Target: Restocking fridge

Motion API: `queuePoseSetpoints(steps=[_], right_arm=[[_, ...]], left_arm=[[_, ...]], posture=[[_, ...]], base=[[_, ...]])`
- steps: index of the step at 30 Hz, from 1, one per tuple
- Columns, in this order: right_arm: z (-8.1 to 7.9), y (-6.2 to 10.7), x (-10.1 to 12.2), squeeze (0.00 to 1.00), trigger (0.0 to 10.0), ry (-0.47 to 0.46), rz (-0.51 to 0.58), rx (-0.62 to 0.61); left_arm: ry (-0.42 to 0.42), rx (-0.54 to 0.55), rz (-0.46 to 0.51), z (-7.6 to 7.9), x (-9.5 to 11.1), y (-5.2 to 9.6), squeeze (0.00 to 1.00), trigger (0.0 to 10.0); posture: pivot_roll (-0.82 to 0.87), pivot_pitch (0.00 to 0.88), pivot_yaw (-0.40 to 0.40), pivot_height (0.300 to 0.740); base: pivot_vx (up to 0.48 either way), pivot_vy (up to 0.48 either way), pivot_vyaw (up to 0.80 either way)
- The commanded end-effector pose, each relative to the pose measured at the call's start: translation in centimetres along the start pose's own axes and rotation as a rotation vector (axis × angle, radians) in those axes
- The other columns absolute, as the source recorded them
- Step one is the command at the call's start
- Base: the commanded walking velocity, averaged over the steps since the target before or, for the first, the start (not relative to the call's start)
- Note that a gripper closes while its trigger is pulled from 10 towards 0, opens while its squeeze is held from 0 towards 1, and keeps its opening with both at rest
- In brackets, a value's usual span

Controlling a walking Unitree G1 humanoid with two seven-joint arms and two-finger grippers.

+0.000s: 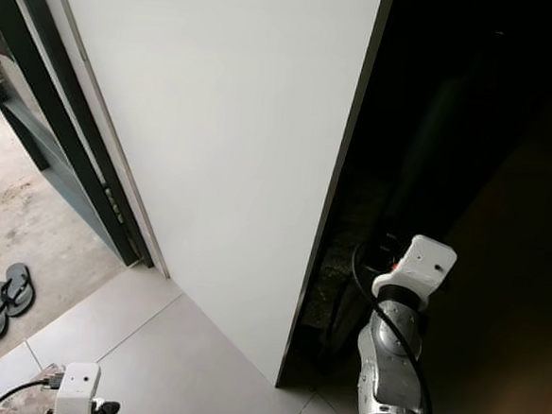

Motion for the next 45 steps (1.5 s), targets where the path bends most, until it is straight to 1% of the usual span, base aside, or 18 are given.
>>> queuePoseSetpoints(steps=[1, 10, 13, 18, 22, 24, 25, 30, 34, 38, 40, 41, 42, 43, 45], right_arm=[[0.3, -0.2, 0.0, 0.0, 10.0, 0.0, -0.001, -0.008], [1.0, -1.1, 0.3, 0.0, 10.0, 0.033, 0.014, -0.031], [1.1, -1.4, 0.5, 0.0, 10.0, 0.042, 0.027, -0.025], [1.0, -1.6, 0.4, 0.0, 10.0, 0.036, 0.028, -0.003], [0.6, -1.6, 0.4, 0.0, 10.0, 0.025, 0.023, 0.019], [0.1, -1.4, 0.3, 0.0, 10.0, 0.017, 0.019, 0.039], [-0.5, -1.0, 0.0, 0.0, 10.0, 0.01, 0.007, 0.056], [-1.5, -0.2, -0.6, 0.0, 10.0, 0.001, -0.008, 0.086], [-1.8, -0.1, -0.5, 0.0, 10.0, -0.008, -0.006, 0.089], [-1.4, -0.6, -0.2, 0.0, 10.0, -0.001, 0.003, 0.065], [-0.8, -0.9, 0.1, 0.0, 10.0, 0.009, 0.016, 0.034], [-0.2, -1.1, 0.3, 0.0, 10.0, 0.019, 0.032, -0.002], [-0.2, -1.1, 0.3, 0.0, 10.0, 0.019, 0.032, -0.002], [0.4, -1.1, 0.5, 0.0, 10.0, 0.028, 0.044, -0.039], [1.0, -1.1, 0.6, 0.0, 10.0, 0.026, 0.052, -0.074]], left_arm=[[-0.016, 0.006, -0.016, -0.4, -0.5, 0.1, 0.0, 10.0], [-0.017, 0.006, -0.017, -0.3, -0.5, 0.1, 0.0, 10.0], [-0.015, 0.013, -0.025, -0.6, -0.7, 0.2, 0.0, 10.0], [-0.014, 0.017, -0.028, -0.8, -0.8, 0.2, 0.0, 10.0], [-0.014, 0.02, -0.032, -1.0, -1.0, 0.3, 0.0, 10.0], [-0.014, 0.021, -0.035, -1.1, -1.1, 0.3, 0.0, 10.0], [-0.015, 0.021, -0.037, -1.2, -1.1, 0.4, 0.0, 10.0], [-0.017, 0.022, -0.038, -1.3, -1.1, 0.4, 0.0, 10.0], [-0.019, 0.02, -0.038, -1.2, -1.2, 0.4, 0.0, 10.0], [-0.022, 0.018, -0.039, -1.1, -1.2, 0.4, 0.0, 10.0], [-0.024, 0.018, -0.039, -1.1, -1.2, 0.4, 0.0, 10.0], [-0.023, 0.018, -0.039, -1.1, -1.2, 0.4, 0.0, 10.0], [-0.023, 0.018, -0.039, -1.1, -1.2, 0.4, 0.0, 10.0], [-0.024, 0.019, -0.039, -1.1, -1.2, 0.4, 0.0, 10.0], [-0.023, 0.019, -0.039, -1.2, -1.2, 0.4, 0.0, 10.0]], posture=[[-0.06, 0.062, 0.005, 0.74], [-0.05, 0.062, 0.004, 0.74], [-0.05, 0.061, 0.005, 0.74], [-0.05, 0.061, 0.005, 0.74], [-0.05, 0.061, 0.006, 0.74], [-0.05, 0.061, 0.006, 0.74], [-0.05, 0.062, 0.006, 0.74], [-0.05, 0.063, 0.003, 0.74], [-0.05, 0.063, 0.004, 0.74], [-0.05, 0.061, 0.001, 0.74], [-0.05, 0.061, 0.001, 0.74], [-0.05, 0.061, -0.001, 0.74], [-0.05, 0.061, -0.001, 0.74], [-0.05, 0.06, -0.001, 0.74], [-0.05, 0.061, -0.001, 0.74]], base=[[0.0, 0.0, 0.0], [0.0, 0.0, 0.0], [0.0, 0.0, 0.0], [0.0, 0.0, 0.0], [0.0, 0.0, 0.0], [0.0, 0.0, 0.0], [0.0, 0.0, 0.0], [0.0, 0.0, 0.0], [0.0, 0.0, 0.0], [0.0, 0.0, 0.0], [0.0, 0.0, 0.0], [0.0, 0.0, 0.0], [0.0, 0.0, 0.0], [0.0, 0.0, 0.0], [0.0, 0.0, 0.0]])
Point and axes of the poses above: a point about 5 cm out from each wrist's last joint towards the gripper, its own y axis pointing back from the gripper into the wrist, its own x axis along the axis of the wrist's last joint, z = x × y, the point moved 1 cm from there along -y, pointing out of the wrist towards the gripper, and after that the axes turned 8 degrees about y, right-handed, at the moved point
